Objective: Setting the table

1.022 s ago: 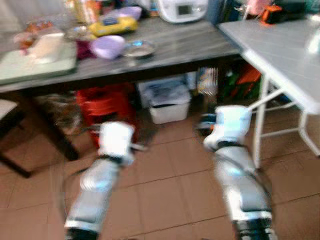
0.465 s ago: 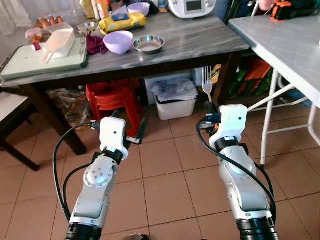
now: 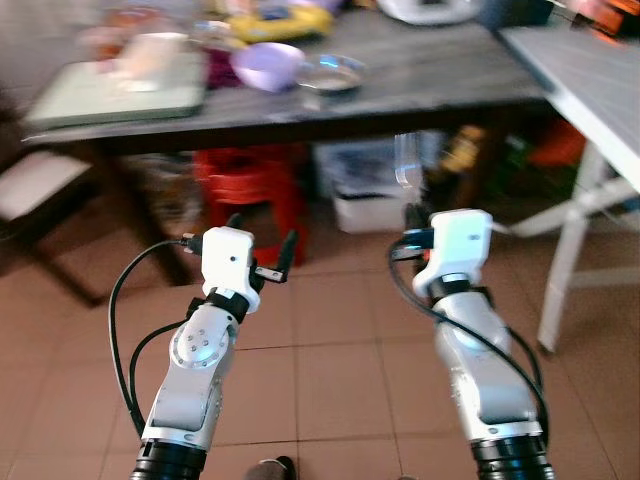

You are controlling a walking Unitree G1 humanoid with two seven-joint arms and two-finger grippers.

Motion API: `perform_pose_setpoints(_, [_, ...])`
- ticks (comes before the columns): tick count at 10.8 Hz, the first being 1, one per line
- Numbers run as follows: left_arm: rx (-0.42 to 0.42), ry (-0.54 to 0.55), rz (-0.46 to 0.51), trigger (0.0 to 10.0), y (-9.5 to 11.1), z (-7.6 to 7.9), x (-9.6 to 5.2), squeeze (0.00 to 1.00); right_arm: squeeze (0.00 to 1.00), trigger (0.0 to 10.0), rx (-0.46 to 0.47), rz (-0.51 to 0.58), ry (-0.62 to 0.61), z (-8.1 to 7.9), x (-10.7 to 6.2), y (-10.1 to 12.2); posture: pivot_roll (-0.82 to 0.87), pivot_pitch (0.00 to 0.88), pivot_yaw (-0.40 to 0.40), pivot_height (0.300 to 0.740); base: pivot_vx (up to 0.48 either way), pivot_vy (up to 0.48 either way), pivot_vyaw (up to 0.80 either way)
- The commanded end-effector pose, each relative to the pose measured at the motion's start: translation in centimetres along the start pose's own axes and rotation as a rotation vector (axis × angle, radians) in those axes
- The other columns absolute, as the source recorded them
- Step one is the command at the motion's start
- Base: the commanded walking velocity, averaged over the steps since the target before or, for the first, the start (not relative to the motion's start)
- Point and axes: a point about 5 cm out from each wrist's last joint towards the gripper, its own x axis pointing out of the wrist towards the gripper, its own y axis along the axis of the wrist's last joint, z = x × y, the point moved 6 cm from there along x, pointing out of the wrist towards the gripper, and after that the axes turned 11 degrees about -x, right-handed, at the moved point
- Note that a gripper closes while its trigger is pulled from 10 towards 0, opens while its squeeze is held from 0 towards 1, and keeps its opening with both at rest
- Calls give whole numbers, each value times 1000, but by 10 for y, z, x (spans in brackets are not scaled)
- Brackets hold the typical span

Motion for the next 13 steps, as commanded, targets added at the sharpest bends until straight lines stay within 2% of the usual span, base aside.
perform_pose_setpoints(1, [-4, -4, -9, 10000, -2, 1, -2, 0, 0, 10000, 5, 33, 0, 1, 0, 8, -4, 87, 59, 740, 0, 0, 800])
perform_pose_setpoints(3, [-7, -7, -4, 10000, -1, 0, 0, 0, 0, 10000, 9, 36, 4, 0, 1, 9, -3, 85, 58, 740, 0, 0, 628])
perform_pose_setpoints(5, [-13, -21, 4, 10000, 1, 3, 0, 0, 0, 10000, 13, 37, 3, 1, 1, 9, -4, 83, 58, 740, 0, 0, 0])
perform_pose_setpoints(8, [-31, -57, -2, 10000, 0, 9, 0, 0, 0, 10000, 12, 41, -3, 2, 0, 9, -7, 85, 62, 740, 265, 0, 0])
perform_pose_setpoints(12, [-46, -54, -14, 10000, -4, 11, -1, 0, 0, 10000, 36, 31, -13, 4, 0, 8, -6, 87, 60, 740, 0, 0, 0])
perform_pose_setpoints(13, [-45, -58, -16, 10000, -4, 11, -1, 0, 0, 10000, 37, 27, -15, 4, 0, 7, -7, 88, 61, 740, 0, 0, -775])
